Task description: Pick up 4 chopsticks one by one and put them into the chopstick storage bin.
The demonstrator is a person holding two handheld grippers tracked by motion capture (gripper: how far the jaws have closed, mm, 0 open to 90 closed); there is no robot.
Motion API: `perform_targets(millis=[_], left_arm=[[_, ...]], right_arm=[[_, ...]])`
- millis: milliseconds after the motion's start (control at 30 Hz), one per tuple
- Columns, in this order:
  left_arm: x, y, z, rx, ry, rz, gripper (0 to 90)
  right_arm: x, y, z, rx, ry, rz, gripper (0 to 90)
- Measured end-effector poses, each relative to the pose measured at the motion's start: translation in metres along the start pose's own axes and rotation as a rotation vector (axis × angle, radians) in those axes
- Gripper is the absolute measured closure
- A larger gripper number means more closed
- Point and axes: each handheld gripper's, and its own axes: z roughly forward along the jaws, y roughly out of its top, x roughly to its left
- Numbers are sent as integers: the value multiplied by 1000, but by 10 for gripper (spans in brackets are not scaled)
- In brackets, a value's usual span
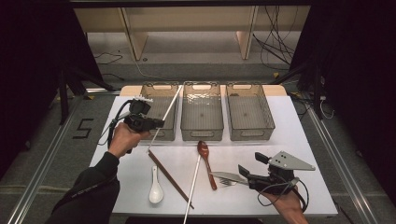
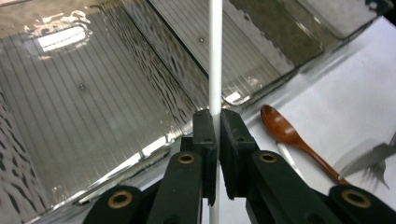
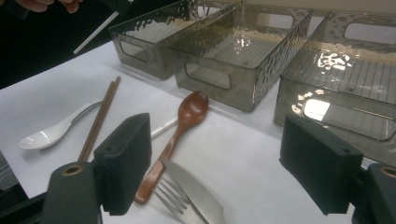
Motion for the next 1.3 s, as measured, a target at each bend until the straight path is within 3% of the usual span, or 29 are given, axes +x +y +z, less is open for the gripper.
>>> perform_targets(millis=[800,1300], left_arm=[[42,38,1,-124,39,-69,847],[68,43,11,-165,114,-91,846]], right_arm=[[0,0,-1,-11,8,0,249],[0,0,-1,-17,14,0,233]])
